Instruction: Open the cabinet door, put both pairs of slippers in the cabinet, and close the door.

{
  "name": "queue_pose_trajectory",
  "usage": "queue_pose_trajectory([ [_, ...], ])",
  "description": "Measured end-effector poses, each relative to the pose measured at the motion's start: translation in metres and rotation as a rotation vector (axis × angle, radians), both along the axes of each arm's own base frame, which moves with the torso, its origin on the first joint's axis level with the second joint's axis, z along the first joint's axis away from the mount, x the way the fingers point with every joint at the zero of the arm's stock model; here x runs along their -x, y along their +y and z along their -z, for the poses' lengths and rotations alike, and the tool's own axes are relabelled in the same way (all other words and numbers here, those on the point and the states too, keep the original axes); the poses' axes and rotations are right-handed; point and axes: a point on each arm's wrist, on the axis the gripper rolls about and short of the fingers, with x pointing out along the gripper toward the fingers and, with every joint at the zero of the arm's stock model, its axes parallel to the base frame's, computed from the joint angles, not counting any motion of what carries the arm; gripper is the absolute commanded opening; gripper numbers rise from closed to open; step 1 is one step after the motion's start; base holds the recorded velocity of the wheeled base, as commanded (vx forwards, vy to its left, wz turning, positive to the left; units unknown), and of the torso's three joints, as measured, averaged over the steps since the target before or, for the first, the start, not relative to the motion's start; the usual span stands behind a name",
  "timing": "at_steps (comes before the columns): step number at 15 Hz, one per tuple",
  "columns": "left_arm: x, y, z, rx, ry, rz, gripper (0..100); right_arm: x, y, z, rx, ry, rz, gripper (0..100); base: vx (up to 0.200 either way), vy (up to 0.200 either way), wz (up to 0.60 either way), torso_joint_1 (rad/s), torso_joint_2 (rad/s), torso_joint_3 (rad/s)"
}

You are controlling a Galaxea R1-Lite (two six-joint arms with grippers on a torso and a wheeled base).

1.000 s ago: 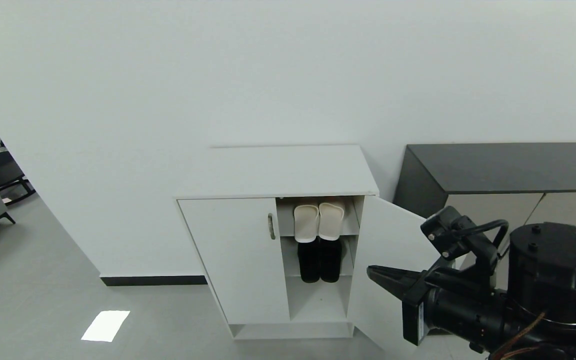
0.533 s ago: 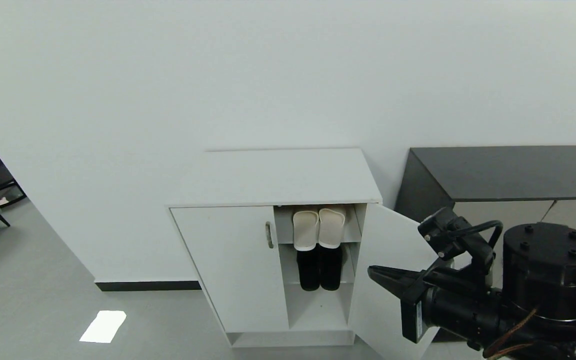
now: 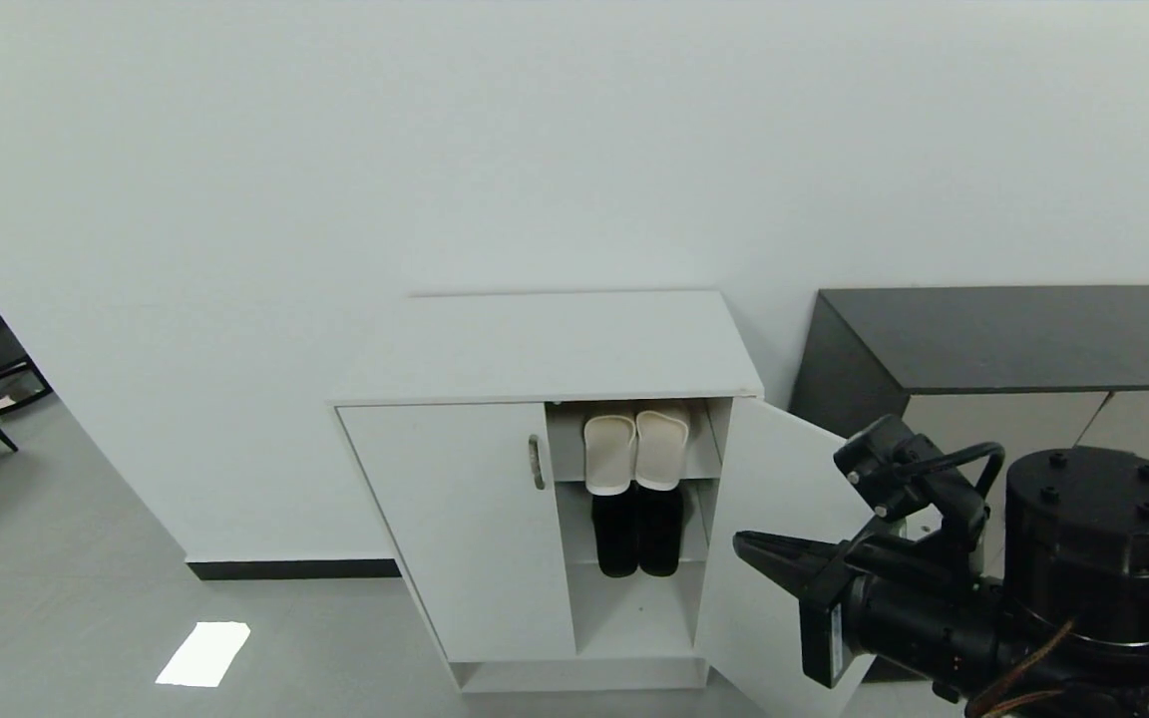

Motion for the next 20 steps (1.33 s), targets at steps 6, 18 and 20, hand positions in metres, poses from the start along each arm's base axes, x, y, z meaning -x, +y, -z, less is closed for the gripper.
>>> queue_pose_trajectory([
  [6,0.0,0.0,0.0,0.0,0.0,0.0,0,-0.001,-0.001,0.0,-0.002,0.0,0.001,0,0.0,0.0,0.0,0.0,0.0,0.0],
  [18,0.0,0.0,0.0,0.0,0.0,0.0,0,-0.008,-0.007,0.0,-0.006,-0.006,0.041,0,0.0,0.0,0.0,0.061,-0.13,-0.068],
  [20,0.0,0.0,0.0,0.0,0.0,0.0,0,-0.021,-0.021,0.0,0.01,-0.012,0.114,0,0.0,0.0,0.0,0.0,0.0,0.0],
])
